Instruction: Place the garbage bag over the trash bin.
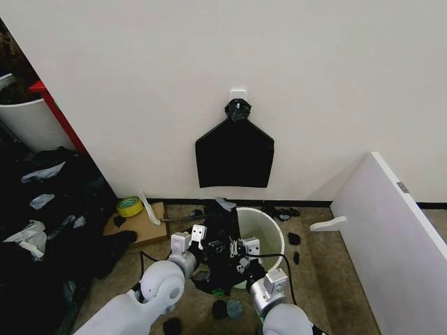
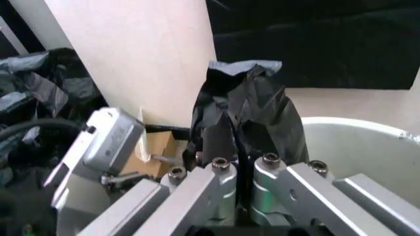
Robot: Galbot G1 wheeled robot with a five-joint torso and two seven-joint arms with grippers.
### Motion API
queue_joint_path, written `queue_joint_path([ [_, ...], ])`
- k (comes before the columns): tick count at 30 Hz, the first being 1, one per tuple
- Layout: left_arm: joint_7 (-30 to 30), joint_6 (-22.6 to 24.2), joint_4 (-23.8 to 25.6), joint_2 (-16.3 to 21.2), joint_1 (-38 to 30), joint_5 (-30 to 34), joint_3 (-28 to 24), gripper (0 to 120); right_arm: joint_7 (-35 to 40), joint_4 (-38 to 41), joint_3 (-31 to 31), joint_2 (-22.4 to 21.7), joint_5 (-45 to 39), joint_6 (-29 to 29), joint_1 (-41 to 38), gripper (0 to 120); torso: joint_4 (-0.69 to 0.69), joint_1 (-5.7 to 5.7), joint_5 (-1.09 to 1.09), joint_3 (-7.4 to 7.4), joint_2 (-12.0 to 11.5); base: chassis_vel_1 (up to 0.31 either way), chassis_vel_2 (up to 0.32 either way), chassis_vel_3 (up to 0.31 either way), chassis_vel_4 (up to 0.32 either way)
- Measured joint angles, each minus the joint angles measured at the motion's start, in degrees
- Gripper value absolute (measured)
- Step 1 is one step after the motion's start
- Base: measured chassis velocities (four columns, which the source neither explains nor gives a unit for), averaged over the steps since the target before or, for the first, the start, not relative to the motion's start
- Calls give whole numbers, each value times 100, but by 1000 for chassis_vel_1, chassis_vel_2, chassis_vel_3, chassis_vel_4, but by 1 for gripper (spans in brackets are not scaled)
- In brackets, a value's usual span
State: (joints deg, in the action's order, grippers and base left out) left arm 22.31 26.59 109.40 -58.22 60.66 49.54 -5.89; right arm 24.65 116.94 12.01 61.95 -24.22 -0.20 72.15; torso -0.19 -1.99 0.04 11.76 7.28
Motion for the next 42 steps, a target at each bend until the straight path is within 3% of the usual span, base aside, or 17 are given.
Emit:
queue_joint_path([
  [4, 87, 184, -46, -6, -54, 39, 2, 51, -19, -7, -44, -3, 14, 57, -28, 0, 0, 0, 0, -1, 0, 0, 0, 0, 0],
  [17, 97, 403, -171, 183, -75, 279, 376, 7, -17, -122, -183, -143, -5, 174, -83, 0, 1, 0, -1, 0, 0, 0, 0, 0, 0],
  [30, -550, 456, 186, 628, -17, 299, 1084, 5, -207, -586, -816, -435, -4, 569, 76, 0, 1, 0, 1, 0, 0, 0, 0, 0, 0],
  [39, -820, 276, 265, 610, -76, 195, 1277, 5, -204, -57, -546, -597, -494, 619, 365, 0, 0, 0, -1, 0, 0, 0, 0, 0, 0],
  [42, -1052, 119, 298, 630, -64, -56, 1277, 5, -195, 19, -437, -580, 114, 739, 400, 6, 0, 0, 0, 0, 0, 0, 0, 0, 0],
])
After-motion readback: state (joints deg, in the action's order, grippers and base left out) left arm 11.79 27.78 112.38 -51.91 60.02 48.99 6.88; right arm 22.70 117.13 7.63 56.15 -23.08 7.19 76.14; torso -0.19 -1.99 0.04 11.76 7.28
